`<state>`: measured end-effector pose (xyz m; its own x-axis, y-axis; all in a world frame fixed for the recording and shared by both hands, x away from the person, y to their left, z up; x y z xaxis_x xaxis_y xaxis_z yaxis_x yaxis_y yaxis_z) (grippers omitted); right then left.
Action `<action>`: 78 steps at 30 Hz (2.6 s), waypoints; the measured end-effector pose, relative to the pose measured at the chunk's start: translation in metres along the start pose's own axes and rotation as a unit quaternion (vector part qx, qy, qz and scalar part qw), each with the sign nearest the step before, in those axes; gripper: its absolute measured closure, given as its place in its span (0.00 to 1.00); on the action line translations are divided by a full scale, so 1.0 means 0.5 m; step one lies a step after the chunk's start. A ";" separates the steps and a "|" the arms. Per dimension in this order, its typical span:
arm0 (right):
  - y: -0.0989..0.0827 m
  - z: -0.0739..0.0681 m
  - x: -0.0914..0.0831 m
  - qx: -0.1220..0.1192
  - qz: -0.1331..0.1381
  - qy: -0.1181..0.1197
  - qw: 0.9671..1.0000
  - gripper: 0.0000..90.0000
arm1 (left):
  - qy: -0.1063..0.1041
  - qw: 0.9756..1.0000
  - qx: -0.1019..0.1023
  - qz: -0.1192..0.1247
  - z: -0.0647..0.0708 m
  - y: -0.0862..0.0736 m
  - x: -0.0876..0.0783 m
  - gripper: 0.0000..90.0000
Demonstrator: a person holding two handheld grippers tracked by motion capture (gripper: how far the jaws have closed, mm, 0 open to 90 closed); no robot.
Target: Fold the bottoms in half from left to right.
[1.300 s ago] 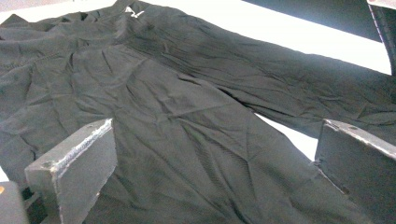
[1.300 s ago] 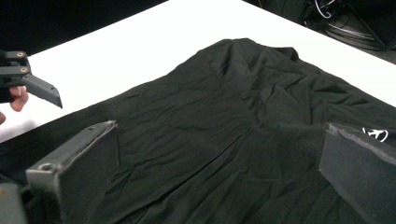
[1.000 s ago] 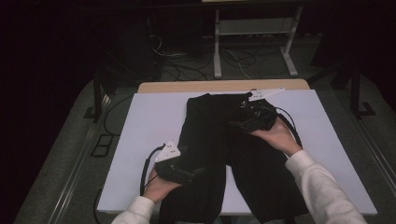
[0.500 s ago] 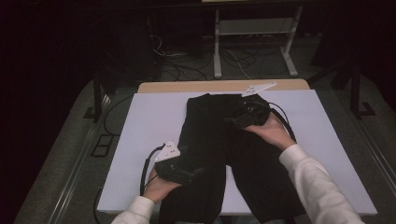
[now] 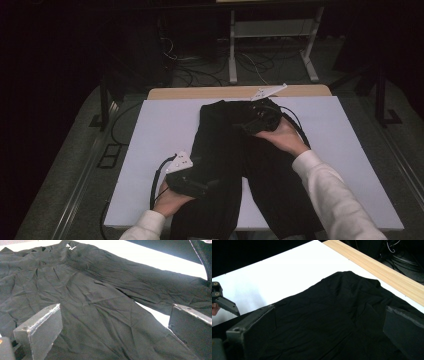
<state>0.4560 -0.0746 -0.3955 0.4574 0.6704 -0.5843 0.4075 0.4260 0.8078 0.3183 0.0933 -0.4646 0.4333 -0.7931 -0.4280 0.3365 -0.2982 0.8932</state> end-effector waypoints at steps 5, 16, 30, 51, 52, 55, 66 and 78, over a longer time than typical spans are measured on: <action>0.005 0.004 0.007 0.001 -0.002 -0.001 1.000 0.00 | 0.000 1.000 -0.001 0.000 -0.001 0.000 0.000 0.00; 0.013 0.018 0.024 0.009 -0.003 -0.005 1.000 0.00 | 0.000 1.000 -0.002 0.000 -0.001 0.000 0.000 0.00; 0.023 0.053 0.067 0.029 -0.005 -0.019 0.999 0.00 | -0.001 1.000 -0.005 0.002 -0.001 0.001 -0.002 0.00; 0.052 0.061 0.129 0.036 -0.007 -0.024 0.999 0.00 | -0.002 1.000 -0.010 0.008 -0.001 0.003 -0.006 0.00; 0.052 0.061 0.129 0.036 -0.007 -0.024 0.999 0.00 | -0.002 1.000 -0.010 0.008 0.000 0.003 -0.006 0.00; 0.054 0.058 0.138 0.037 -0.009 -0.023 0.999 0.00 | -0.003 1.000 -0.010 0.008 0.000 0.003 -0.006 0.00; 0.066 0.054 0.167 0.037 -0.011 -0.025 0.999 0.00 | -0.004 1.000 -0.012 0.011 0.000 0.004 -0.008 0.00; 0.073 0.050 0.196 0.039 -0.017 -0.030 0.999 0.00 | -0.003 1.000 -0.014 0.010 -0.001 0.003 -0.009 0.00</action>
<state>0.5353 -0.0087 -0.4253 0.4877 0.6179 -0.6168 0.4826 0.3979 0.7802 0.3175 0.0967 -0.4616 0.4346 -0.8024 -0.4090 0.3505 -0.2676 0.8975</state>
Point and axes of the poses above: each handheld gripper's, and its own axes: x roughly forward along the jaws, y roughly out of its top, z roughly to its right, the point moved 8 cm from there along x, roughly forward along the jaws, and after that the axes turned 1 degree about -y, right-handed, at the moved point
